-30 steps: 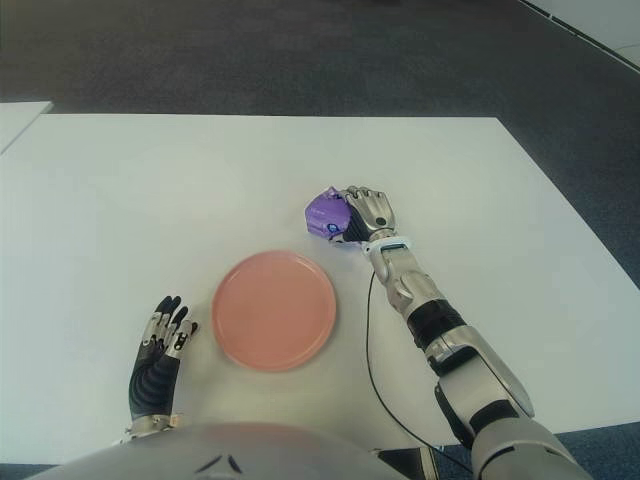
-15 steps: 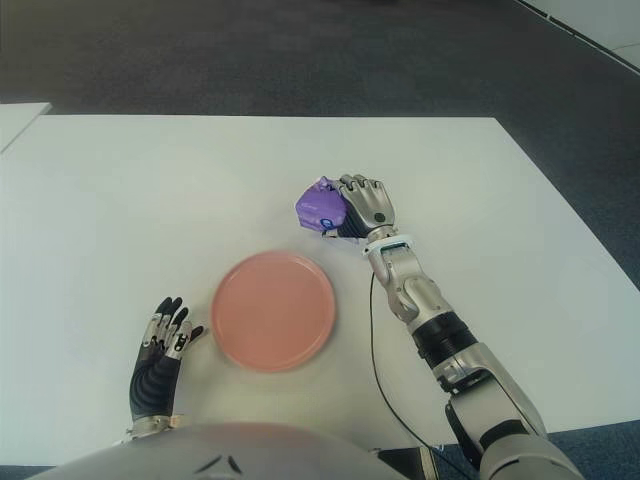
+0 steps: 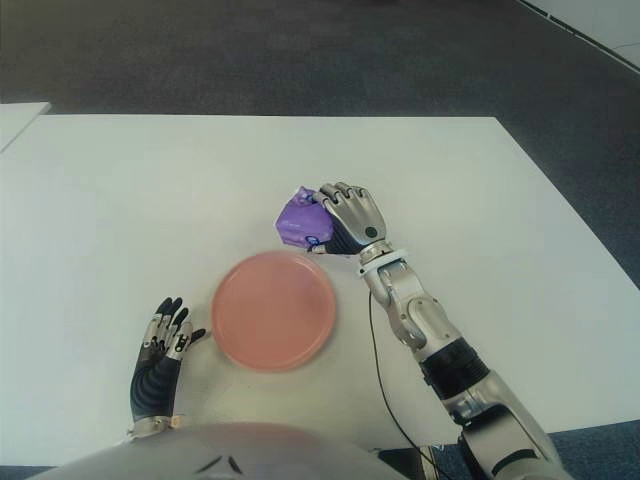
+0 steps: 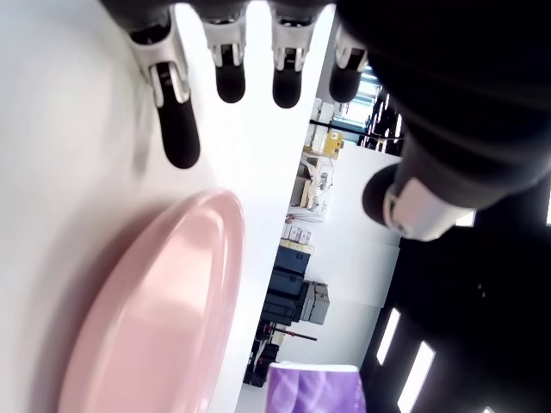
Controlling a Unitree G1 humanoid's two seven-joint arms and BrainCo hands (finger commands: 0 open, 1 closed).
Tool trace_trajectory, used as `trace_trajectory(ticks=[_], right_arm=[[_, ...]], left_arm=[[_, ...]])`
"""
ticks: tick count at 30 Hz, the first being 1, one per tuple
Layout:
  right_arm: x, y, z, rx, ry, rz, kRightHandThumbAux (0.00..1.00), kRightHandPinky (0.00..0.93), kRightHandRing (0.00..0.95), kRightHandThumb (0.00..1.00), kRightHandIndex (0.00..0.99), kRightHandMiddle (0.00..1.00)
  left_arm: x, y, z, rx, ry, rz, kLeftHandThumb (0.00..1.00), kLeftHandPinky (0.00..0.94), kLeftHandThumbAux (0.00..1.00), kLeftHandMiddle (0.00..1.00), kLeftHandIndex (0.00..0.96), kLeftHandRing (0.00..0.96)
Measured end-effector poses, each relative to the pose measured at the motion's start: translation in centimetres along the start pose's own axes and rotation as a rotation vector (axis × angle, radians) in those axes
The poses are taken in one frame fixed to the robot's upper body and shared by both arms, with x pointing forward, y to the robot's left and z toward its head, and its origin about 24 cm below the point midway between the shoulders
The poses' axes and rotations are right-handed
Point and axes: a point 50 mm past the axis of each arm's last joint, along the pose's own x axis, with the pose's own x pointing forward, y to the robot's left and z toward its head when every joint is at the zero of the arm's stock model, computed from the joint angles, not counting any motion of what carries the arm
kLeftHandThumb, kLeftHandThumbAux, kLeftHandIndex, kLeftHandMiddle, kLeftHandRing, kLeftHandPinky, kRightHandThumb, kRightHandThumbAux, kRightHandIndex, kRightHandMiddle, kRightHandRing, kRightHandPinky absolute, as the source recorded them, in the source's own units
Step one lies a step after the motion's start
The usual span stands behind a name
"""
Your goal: Put the tissue paper into the plate.
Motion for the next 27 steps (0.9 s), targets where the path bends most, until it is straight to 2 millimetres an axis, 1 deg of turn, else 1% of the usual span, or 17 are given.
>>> trace_trajectory(ticks=[4, 7, 12, 15, 18, 22, 27], right_arm=[[-0.3, -0.7, 0.6, 0.009, -0.03, -0.013, 0.674, 0.825, 0.851, 0.857, 0.405, 0.541], [-0.5, -1.1, 1.1, 0.014, -0.055, -0.024, 0.674, 0.826, 0.851, 0.857, 0.405, 0.541], [-1.0, -2.3, 2.4, 0.039, -0.101, -0.045, 0.674, 0.828, 0.851, 0.857, 0.404, 0.541], [-1.4, -2.6, 3.1, 0.057, -0.132, -0.055, 0.673, 0.832, 0.853, 0.857, 0.405, 0.542], [-1.9, -2.6, 3.7, 0.07, -0.165, -0.052, 0.673, 0.834, 0.854, 0.857, 0.405, 0.543], [-2.7, -2.0, 4.5, 0.082, -0.218, -0.036, 0.673, 0.828, 0.851, 0.858, 0.406, 0.543], [-3.6, -1.5, 5.2, 0.107, -0.278, -0.032, 0.673, 0.831, 0.851, 0.858, 0.406, 0.542]], left_arm=[[0.0, 0.0, -0.1, 0.012, -0.004, -0.003, 0.106, 0.04, 0.609, 0.081, 0.034, 0.045], [0.0, 0.0, -0.1, 0.02, -0.007, -0.004, 0.106, 0.031, 0.611, 0.081, 0.035, 0.046], [0.0, 0.0, -0.2, 0.019, -0.008, -0.004, 0.109, 0.021, 0.613, 0.08, 0.035, 0.042], [0.0, 0.0, -0.3, 0.02, -0.009, -0.004, 0.111, 0.033, 0.613, 0.08, 0.035, 0.044], [0.0, 0.0, -0.3, 0.019, -0.011, -0.005, 0.113, 0.032, 0.613, 0.082, 0.037, 0.045], [0.0, 0.0, -0.3, 0.016, -0.011, -0.003, 0.117, 0.025, 0.613, 0.085, 0.043, 0.046], [0.0, 0.1, -0.3, 0.01, -0.011, 0.003, 0.124, 0.038, 0.614, 0.089, 0.048, 0.05]])
